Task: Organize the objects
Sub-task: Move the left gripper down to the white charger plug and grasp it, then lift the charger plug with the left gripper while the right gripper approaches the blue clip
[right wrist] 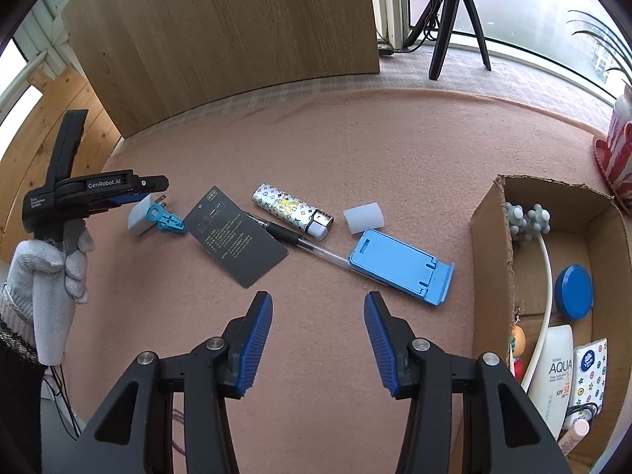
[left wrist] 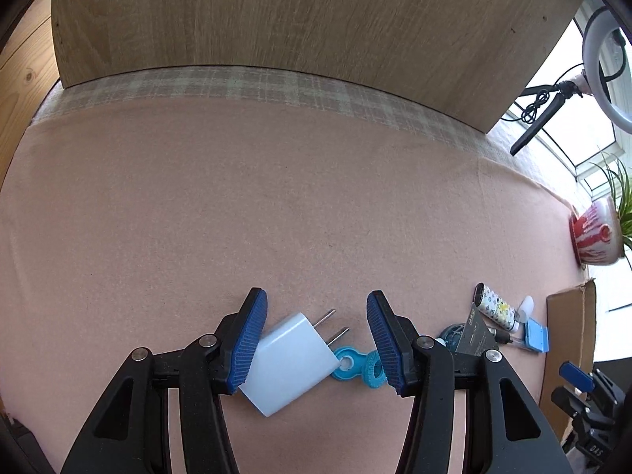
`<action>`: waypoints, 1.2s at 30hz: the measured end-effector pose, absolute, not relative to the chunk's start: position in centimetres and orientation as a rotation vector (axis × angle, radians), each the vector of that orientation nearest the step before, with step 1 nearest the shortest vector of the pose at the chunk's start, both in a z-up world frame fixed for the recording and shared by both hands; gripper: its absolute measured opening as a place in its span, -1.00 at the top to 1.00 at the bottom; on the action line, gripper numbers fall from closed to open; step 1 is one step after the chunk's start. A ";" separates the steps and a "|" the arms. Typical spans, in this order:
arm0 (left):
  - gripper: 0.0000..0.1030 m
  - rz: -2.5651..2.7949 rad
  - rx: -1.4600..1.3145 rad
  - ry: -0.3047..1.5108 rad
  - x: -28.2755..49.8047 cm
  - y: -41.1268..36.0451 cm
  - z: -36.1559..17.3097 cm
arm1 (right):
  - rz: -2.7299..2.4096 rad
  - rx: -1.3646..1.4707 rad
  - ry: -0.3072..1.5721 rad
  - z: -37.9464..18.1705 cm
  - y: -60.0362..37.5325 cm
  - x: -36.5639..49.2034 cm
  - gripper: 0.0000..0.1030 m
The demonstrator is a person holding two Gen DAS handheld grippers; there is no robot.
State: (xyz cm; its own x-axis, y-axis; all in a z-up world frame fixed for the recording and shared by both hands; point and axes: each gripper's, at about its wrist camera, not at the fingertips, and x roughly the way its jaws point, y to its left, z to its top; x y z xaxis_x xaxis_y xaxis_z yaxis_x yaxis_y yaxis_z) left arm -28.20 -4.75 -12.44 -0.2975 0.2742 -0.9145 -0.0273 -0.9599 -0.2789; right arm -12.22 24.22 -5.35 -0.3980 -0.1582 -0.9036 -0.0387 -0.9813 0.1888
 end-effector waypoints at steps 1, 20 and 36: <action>-0.08 2.365 -1.732 -0.294 -27.8 -4.3 -12.5 | -2.556 1.682 -0.282 -5.4 24.4 -12.3 0.13; 0.15 2.266 -1.619 -0.152 -17.6 3.5 -12.4 | -2.494 1.682 -0.376 -6.4 24.2 -11.3 0.13; 0.08 2.214 -1.609 -0.101 -11.4 5.8 -11.6 | -2.439 1.716 -0.435 -7.7 24.8 -8.6 0.13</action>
State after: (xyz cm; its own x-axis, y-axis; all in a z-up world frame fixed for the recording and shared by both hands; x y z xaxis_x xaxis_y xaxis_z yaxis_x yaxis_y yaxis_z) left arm -11.41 5.80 -11.62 -0.2574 0.3583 -0.8974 -0.2754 -0.9174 -0.2873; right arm -8.57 24.77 -7.75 -0.3460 -0.2665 -0.8996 -0.0608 -0.9504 0.3050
